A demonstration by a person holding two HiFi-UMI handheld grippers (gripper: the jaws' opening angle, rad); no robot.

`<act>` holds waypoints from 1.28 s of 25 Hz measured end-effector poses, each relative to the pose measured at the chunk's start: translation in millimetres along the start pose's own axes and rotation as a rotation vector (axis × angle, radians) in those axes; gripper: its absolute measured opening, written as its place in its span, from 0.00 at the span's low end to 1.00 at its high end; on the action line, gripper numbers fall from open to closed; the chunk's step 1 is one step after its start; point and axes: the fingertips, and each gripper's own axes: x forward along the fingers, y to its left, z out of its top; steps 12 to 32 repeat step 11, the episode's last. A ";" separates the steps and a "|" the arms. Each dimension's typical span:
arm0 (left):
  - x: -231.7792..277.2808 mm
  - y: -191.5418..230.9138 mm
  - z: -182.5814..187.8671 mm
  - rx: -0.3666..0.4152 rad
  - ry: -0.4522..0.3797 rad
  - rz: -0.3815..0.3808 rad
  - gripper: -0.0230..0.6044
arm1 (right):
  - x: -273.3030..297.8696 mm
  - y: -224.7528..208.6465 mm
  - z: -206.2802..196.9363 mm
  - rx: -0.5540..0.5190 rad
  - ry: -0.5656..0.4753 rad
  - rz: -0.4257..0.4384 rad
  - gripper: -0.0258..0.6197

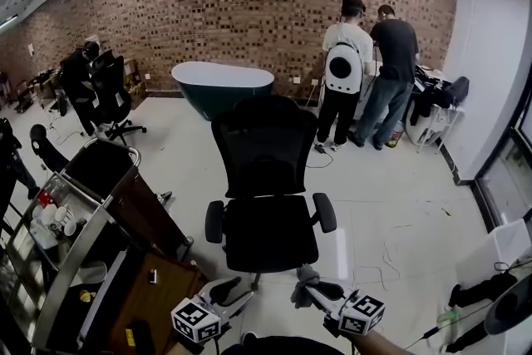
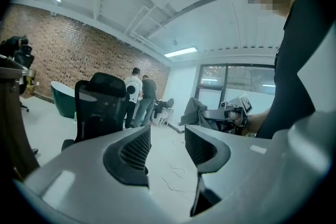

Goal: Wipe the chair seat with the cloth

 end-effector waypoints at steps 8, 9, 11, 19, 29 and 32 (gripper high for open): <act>6.7 -16.1 5.1 0.014 -0.020 -0.002 0.39 | -10.3 -0.9 6.4 -0.043 -0.006 0.028 0.10; 7.0 -17.8 6.3 0.012 -0.025 -0.006 0.39 | -10.9 -0.6 7.4 -0.044 -0.009 0.032 0.10; 7.4 -21.6 8.5 0.008 -0.035 -0.013 0.39 | -12.4 0.7 8.9 -0.047 -0.015 0.041 0.10; 7.4 -21.6 8.5 0.008 -0.035 -0.013 0.39 | -12.4 0.7 8.9 -0.047 -0.015 0.041 0.10; 7.4 -21.6 8.5 0.008 -0.035 -0.013 0.39 | -12.4 0.7 8.9 -0.047 -0.015 0.041 0.10; 7.4 -21.6 8.5 0.008 -0.035 -0.013 0.39 | -12.4 0.7 8.9 -0.047 -0.015 0.041 0.10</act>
